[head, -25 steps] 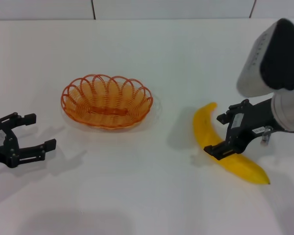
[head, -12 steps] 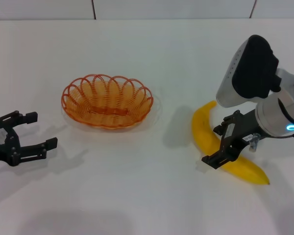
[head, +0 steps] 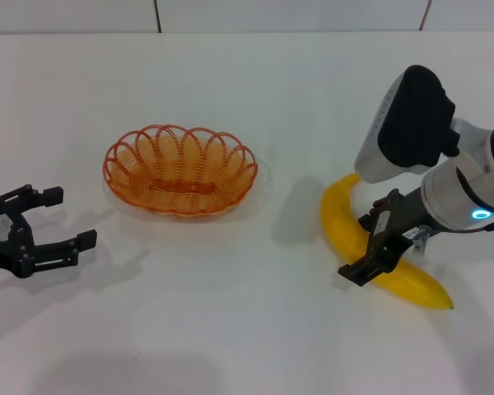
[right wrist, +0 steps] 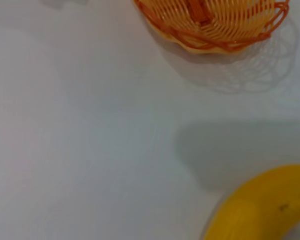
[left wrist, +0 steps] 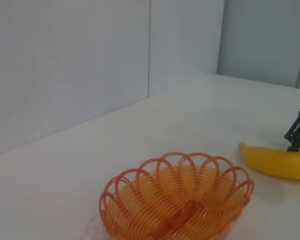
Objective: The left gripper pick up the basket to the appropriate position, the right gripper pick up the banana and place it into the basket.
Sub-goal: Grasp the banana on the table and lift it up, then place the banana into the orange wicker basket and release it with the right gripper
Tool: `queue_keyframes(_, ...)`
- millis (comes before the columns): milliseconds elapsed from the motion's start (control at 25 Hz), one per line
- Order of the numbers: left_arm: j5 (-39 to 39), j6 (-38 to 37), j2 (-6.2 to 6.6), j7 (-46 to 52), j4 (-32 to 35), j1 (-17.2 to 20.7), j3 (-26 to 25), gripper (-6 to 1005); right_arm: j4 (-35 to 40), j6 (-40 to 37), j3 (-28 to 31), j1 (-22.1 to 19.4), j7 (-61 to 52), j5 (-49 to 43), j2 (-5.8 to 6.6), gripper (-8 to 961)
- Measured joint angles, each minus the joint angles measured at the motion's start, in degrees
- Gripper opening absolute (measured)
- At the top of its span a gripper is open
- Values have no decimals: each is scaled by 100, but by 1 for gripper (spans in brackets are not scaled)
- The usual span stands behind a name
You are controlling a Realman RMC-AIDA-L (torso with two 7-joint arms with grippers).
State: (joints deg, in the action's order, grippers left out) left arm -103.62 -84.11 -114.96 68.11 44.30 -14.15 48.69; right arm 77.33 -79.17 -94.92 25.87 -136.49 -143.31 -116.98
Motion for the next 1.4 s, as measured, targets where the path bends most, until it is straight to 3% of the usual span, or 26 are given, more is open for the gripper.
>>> queue_keyframes(520, 0, 0, 0, 0, 0, 0, 1, 908, -8, 116, 40, 5, -21, 7, -1, 877)
queue_keyframes(640, 0, 0, 0, 0, 0, 0, 1, 909, 16, 130, 126, -1, -26, 35, 0, 838)
queue_keyframes(840, 0, 0, 0, 0, 0, 0, 1, 909, 15, 134, 148, 2, -28, 37, 0, 636)
queue_keyframes(1080, -1, 0, 0, 0, -2, 1, 1, 909, 220, 111, 150, -51, 5, 45, 1, 477)
queue_keyframes(1400, -1, 0, 0, 0, -7, 21, 0, 908, 1054, 312, 163, -181, 494, 518, 1, 478)
